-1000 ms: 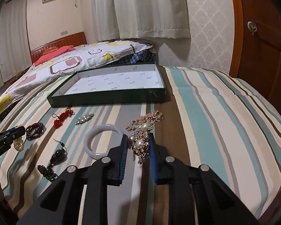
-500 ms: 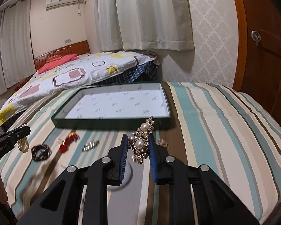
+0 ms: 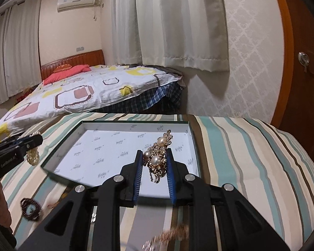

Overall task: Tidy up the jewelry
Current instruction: 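Carry both pieces into the white tray and open both tools to release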

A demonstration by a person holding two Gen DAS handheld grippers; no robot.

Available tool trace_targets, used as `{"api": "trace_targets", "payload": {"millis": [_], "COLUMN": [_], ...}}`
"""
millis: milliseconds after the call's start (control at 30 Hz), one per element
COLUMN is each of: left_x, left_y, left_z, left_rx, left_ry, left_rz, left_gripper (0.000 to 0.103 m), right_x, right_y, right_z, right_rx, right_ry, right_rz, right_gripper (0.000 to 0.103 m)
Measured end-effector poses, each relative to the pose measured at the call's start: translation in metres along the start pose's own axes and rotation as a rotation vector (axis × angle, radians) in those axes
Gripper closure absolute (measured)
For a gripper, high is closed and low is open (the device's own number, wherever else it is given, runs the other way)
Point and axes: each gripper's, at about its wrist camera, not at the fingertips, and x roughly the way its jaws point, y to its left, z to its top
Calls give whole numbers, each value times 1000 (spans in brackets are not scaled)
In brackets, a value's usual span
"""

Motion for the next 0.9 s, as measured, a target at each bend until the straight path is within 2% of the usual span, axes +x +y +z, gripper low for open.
{"api": "trace_targets", "payload": {"millis": [100,333,600,733,833,900], "left_x": [24,76,98,100,102,103], "left_y": [0,4,2,3,5,4], "left_z": [2,-14,-25,-25,-25,-24], "left_rx": [4,-2,9,4,-7,-10], "left_ry": [32,165,249,262,270,274], "left_rz": [10,22,22,24,24,24], "left_gripper": [84,84,84,84,81,74], "right_x": [23,62,78,83,84,83], "right_y": [-3,-9,-13,-16,-17,-16], "right_z": [-2,-16,-19,-19,-20,-19], "right_rx": [-6,-5,9,24,24,21], "right_ry": [44,159,250,278,287,285], "right_rz": [-1,-5,7,9,10,9], "right_gripper": [81,81,81,80,79,76]}}
